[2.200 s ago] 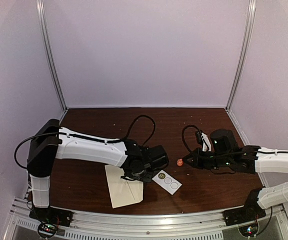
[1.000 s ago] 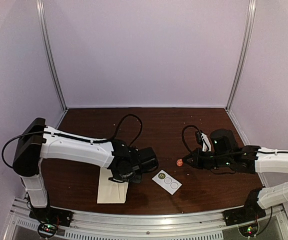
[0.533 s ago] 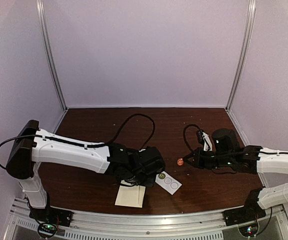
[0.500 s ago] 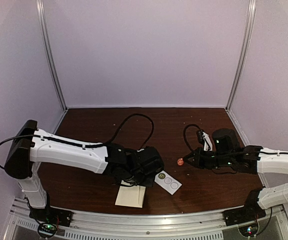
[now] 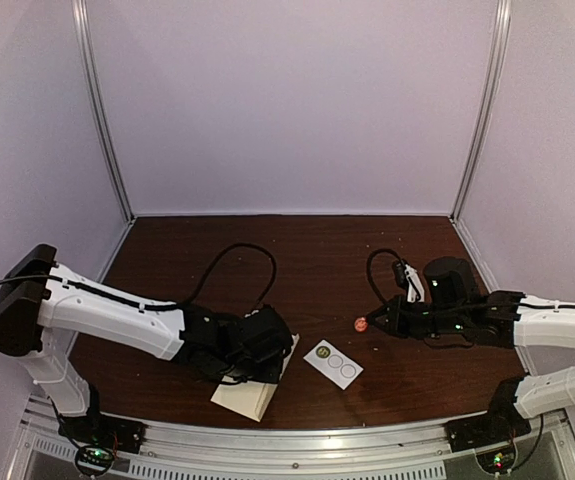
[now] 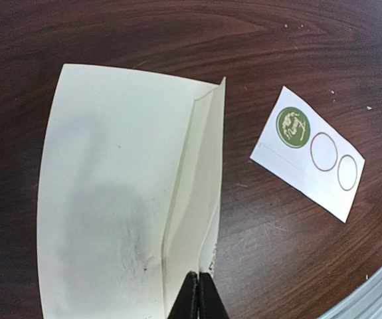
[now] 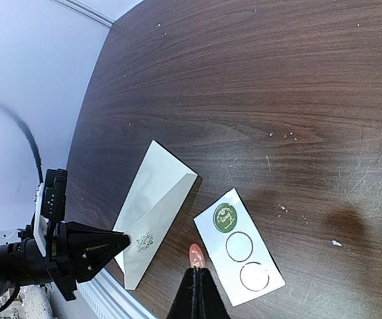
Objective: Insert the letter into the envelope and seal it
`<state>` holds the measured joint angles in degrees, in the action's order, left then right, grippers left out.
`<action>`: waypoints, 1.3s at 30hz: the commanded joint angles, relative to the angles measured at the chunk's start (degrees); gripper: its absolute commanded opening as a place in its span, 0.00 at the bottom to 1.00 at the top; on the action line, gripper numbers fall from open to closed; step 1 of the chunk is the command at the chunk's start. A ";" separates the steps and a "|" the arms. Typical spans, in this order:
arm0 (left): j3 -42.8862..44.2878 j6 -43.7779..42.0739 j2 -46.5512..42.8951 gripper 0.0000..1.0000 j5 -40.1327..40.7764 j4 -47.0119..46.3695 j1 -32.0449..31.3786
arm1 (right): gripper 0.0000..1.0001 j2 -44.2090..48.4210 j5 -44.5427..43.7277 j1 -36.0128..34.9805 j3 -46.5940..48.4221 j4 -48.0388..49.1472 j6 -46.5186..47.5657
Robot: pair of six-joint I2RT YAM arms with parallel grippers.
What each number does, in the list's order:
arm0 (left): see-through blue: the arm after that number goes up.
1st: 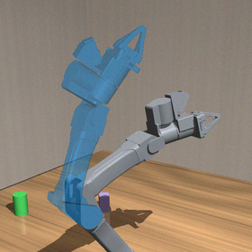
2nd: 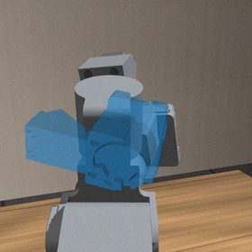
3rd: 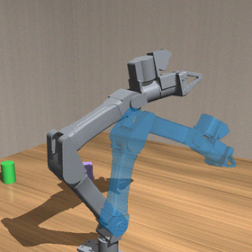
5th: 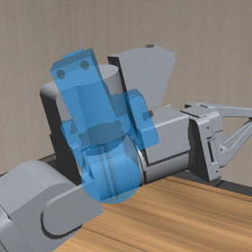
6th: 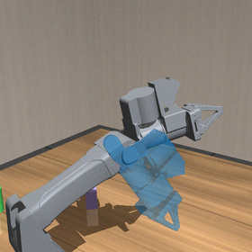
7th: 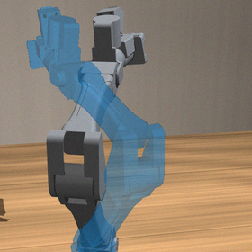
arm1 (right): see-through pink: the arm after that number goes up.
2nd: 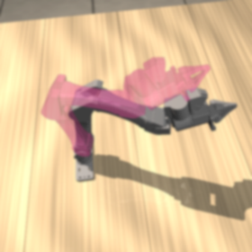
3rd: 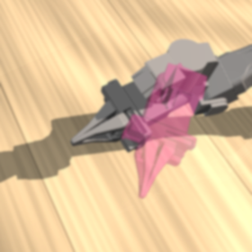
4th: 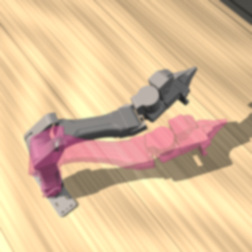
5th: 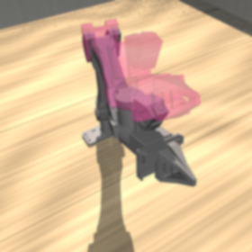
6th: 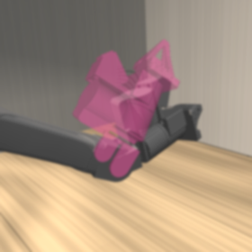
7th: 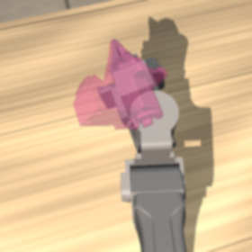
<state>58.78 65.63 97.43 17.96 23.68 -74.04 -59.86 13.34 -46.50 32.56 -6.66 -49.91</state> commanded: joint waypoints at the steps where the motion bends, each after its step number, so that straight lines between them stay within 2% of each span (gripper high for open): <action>1: -3.73 1.26 -1.99 0.00 -0.77 -3.91 1.04 | 0.00 0.00 0.58 0.18 -0.13 0.19 -0.45; 9: -3.91 0.46 -1.61 0.00 0.40 -2.60 1.18 | 0.00 -0.41 0.99 0.04 -0.28 0.55 -0.51; 25: -0.66 -4.22 5.14 0.00 2.11 1.55 1.22 | 0.00 -3.08 2.83 -1.55 0.30 2.92 -0.63; 32: -1.42 -14.96 5.67 0.00 1.95 -2.86 1.23 | 0.00 -3.60 2.82 -2.01 0.36 2.96 -0.78; 39: -0.57 -25.41 7.03 0.00 -2.95 -11.07 1.12 | 0.00 -3.30 2.52 -2.27 0.52 2.28 -0.84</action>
<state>57.10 48.05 102.50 18.13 19.22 -73.01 -63.18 15.92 -48.31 32.56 -4.95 -49.98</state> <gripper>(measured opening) 0.003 0.003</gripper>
